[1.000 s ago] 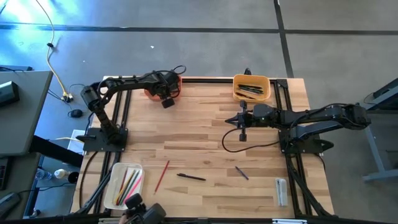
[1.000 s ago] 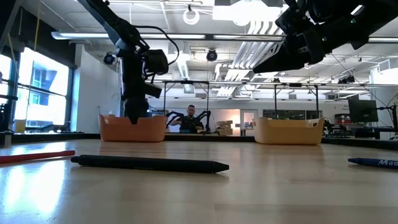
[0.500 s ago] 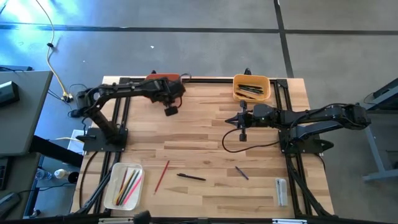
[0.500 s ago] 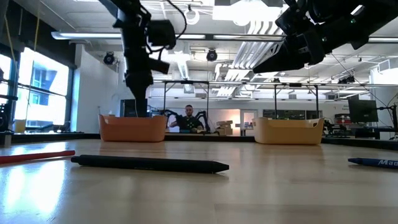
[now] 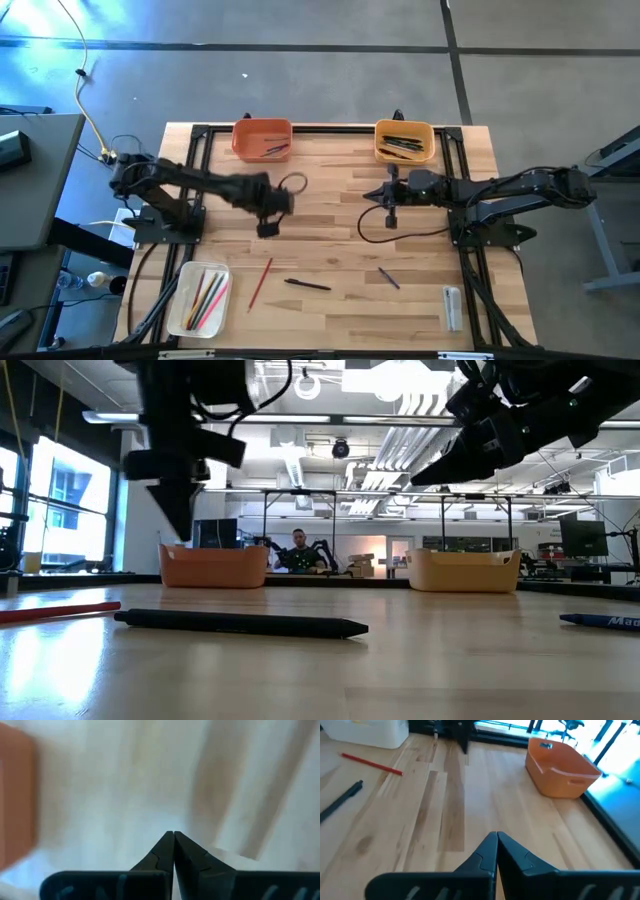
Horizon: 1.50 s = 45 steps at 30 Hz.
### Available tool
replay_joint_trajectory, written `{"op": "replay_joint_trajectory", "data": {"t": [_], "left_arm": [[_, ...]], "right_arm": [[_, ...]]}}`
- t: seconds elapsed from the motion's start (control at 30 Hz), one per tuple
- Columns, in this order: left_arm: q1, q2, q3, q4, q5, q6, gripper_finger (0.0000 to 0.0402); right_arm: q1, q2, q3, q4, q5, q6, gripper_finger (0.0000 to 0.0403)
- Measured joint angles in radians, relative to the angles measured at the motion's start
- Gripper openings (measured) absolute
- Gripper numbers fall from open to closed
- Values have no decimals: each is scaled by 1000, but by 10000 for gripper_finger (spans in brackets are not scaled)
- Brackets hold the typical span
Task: Sort crayons/erasers/pens/pencils in bins
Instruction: Put the red colored pencil into the white bin
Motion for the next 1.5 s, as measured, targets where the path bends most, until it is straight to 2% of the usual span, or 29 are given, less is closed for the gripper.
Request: {"op": "replay_joint_trajectory", "data": {"t": [0.13, 0.33, 0.57, 0.67, 0.87, 0.97, 1.23, 1.4, 1.5], "left_arm": [[-119, 0, -53, 27, 47, -137, 0], [-294, -1, -64, 68, 77, -354, 0], [-461, 6, -64, 83, 77, -732, 4], [-513, 7, -65, 112, 71, -854, 17], [-565, 8, -124, 328, 75, -1016, 62], [-575, 29, -163, 370, 74, -1063, 89], [-584, 112, -186, 396, 65, -1056, 147], [-582, 122, -184, 402, 60, -1012, 157], [-574, 119, -183, 379, 61, -968, 147]], "right_arm": [[0, 0, -17, 11, 0, 71, 0], [3, 0, -46, 46, 0, 113, 0], [60, 0, -47, 69, 7, 113, 0], [93, 0, -47, 83, 7, 109, 0], [143, 0, -47, 90, 7, 88, 0], [158, 0, -47, 90, 7, 87, 0], [171, 0, -47, 90, 7, 86, 0], [171, 0, -47, 88, 8, 86, 0], [171, 0, -47, 89, 8, 86, 0]]}}
